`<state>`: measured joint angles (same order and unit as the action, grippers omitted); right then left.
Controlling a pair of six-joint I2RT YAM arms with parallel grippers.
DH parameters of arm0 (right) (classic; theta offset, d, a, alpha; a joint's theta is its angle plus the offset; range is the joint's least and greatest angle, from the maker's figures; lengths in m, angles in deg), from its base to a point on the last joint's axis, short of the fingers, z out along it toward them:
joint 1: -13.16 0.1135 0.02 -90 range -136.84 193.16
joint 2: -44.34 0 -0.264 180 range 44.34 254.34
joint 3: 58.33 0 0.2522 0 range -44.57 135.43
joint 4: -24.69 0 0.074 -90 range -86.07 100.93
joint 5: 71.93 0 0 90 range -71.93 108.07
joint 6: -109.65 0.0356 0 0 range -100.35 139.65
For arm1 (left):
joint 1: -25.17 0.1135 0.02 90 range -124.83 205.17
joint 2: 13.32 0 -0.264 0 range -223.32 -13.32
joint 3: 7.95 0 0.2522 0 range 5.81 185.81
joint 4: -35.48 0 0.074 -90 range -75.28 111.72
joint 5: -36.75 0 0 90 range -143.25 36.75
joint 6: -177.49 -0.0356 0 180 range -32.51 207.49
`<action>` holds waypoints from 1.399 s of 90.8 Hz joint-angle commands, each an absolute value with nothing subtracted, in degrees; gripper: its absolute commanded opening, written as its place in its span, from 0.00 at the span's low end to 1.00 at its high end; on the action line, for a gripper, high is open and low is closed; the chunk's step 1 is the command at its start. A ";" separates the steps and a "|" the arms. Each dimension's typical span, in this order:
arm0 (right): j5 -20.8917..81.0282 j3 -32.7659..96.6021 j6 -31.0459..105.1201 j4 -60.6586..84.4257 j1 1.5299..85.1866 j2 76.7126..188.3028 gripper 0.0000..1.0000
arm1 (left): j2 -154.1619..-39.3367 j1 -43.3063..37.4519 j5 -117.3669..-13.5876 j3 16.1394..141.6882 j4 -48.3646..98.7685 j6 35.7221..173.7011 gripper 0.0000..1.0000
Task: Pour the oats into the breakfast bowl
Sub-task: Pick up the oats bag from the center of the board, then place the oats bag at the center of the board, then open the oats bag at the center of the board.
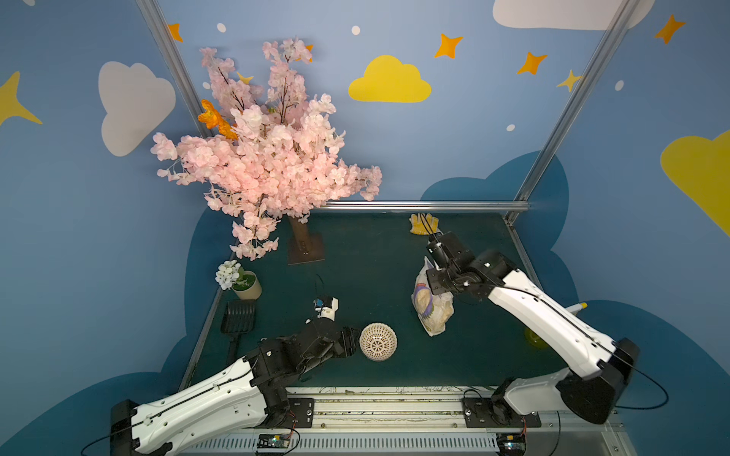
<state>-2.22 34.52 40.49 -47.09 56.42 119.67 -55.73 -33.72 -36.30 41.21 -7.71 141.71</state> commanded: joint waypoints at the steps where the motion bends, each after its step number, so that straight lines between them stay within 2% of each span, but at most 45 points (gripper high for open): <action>1: -2.92 29.17 46.02 -39.86 57.79 111.07 0.00 | -56.83 -33.85 -37.25 42.72 -4.54 140.22 0.64; 19: -2.70 20.76 53.57 -36.26 61.11 103.84 0.00 | -58.81 -33.89 -37.16 42.72 -1.44 140.53 0.61; 48: -3.03 18.13 58.90 -33.54 63.43 105.25 0.00 | -61.94 -34.31 -38.40 43.01 2.28 142.06 0.59; 54: -3.86 18.21 57.89 -34.28 63.41 104.06 0.16 | -62.52 -34.60 -38.72 43.83 2.90 141.92 0.58; 60: -5.47 17.83 56.08 -35.20 63.35 101.52 0.26 | -63.26 -35.01 -38.96 44.84 3.71 141.56 0.58; 77: -8.13 12.82 53.57 -37.50 61.82 89.91 0.31 | -66.89 -37.15 -39.21 47.19 7.88 141.07 0.58; 97: 2.61 6.34 55.98 -37.54 57.22 77.55 0.38 | -75.72 -39.87 -41.24 50.62 18.59 140.35 0.56; 108: 9.02 2.41 57.32 -32.81 56.25 75.59 0.42 | -80.06 -40.04 -42.16 51.51 24.45 141.71 0.53; 119: 8.61 -0.36 59.48 -30.09 54.10 76.90 0.42 | -82.39 -40.22 -42.26 51.55 26.40 143.26 0.52; 127: 12.04 -1.61 59.90 -26.75 50.59 78.02 0.42 | -82.71 -40.31 -42.18 50.88 26.29 144.62 0.52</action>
<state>7.26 -0.39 58.13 -32.95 53.93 76.96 -82.51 -40.02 -41.67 50.30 22.95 142.89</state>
